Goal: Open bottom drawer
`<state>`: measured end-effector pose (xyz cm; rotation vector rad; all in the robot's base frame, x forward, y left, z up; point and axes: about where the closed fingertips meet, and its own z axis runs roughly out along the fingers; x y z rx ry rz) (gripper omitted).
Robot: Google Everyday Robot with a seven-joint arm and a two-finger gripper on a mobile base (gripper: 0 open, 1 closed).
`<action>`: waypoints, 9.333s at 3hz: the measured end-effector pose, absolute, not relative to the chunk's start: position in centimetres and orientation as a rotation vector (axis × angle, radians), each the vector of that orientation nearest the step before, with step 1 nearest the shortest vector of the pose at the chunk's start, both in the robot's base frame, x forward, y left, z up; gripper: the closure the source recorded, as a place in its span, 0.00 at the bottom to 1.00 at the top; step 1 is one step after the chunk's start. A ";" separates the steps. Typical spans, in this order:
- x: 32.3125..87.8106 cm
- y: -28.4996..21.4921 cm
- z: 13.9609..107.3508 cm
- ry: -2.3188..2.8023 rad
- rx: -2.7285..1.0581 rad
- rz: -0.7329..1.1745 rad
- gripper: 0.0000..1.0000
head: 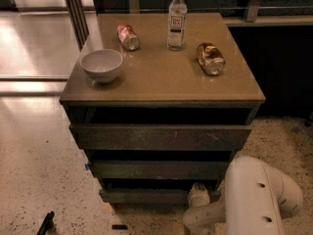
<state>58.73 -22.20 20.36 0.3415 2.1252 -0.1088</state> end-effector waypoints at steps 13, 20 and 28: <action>56.7 -23.0 24.8 2.368 0.358 0.032 1.00; 55.8 -23.0 14.9 2.654 0.394 -0.076 1.00; 43.1 -22.9 22.7 2.430 0.786 0.152 1.00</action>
Offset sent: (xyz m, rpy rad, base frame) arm -0.1374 -0.0217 -0.0730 0.2553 0.5582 0.3163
